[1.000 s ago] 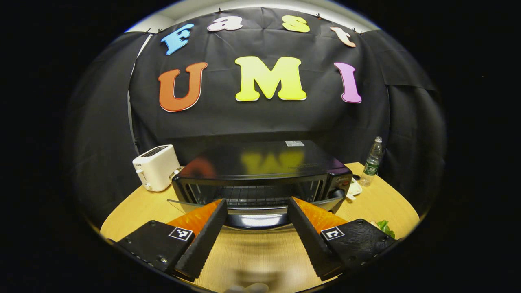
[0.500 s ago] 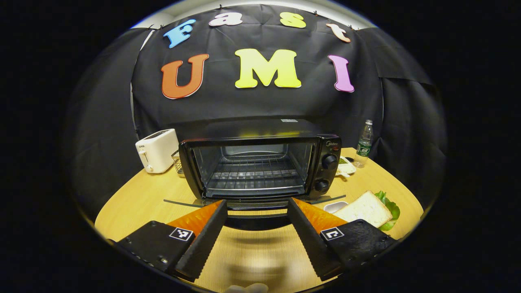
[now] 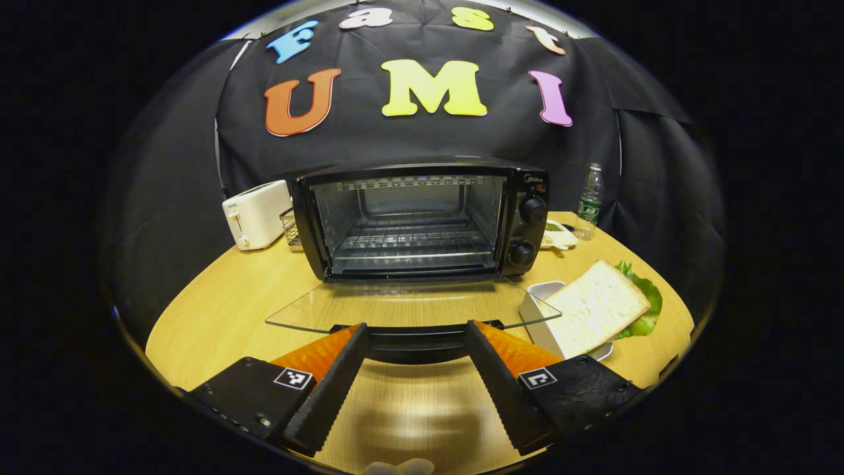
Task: Open the electric oven with the left hand, put the food in, and close the electric oven.
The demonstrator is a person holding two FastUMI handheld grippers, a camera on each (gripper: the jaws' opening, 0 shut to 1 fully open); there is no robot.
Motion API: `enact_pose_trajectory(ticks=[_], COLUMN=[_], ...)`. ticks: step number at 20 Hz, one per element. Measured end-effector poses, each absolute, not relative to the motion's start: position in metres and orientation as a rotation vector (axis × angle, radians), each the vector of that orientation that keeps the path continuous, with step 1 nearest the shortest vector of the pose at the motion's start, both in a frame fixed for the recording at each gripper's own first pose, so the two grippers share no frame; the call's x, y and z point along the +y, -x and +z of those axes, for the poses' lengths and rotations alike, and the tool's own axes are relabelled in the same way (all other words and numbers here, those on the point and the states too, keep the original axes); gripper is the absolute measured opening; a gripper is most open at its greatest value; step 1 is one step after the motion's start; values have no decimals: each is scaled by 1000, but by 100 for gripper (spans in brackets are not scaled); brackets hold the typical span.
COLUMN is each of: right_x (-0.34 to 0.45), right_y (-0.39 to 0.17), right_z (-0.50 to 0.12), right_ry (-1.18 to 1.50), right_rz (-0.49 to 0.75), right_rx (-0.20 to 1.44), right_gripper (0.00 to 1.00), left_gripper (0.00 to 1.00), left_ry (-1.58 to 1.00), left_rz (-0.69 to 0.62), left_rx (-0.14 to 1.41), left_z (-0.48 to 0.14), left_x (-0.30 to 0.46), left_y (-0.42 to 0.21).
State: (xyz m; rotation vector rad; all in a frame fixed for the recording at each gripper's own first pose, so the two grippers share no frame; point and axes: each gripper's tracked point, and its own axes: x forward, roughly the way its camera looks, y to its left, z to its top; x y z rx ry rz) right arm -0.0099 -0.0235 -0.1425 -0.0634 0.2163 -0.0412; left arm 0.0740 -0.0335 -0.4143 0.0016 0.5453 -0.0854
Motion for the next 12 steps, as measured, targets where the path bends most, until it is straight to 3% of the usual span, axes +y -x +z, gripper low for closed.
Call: enact_pose_trajectory(ticks=[6,12], right_x=[-33,-33], right_y=[13,5], right_z=[-157,-173], right_ry=[75,65], right_rz=[-54,-40], right_rx=[247,284], right_gripper=[97,98], left_gripper=[96,95], left_ry=[6,4], left_rz=[-88,-77], left_rx=[651,599], left_z=[-463,-453], left_x=[-37,-34], left_y=[-55,-58])
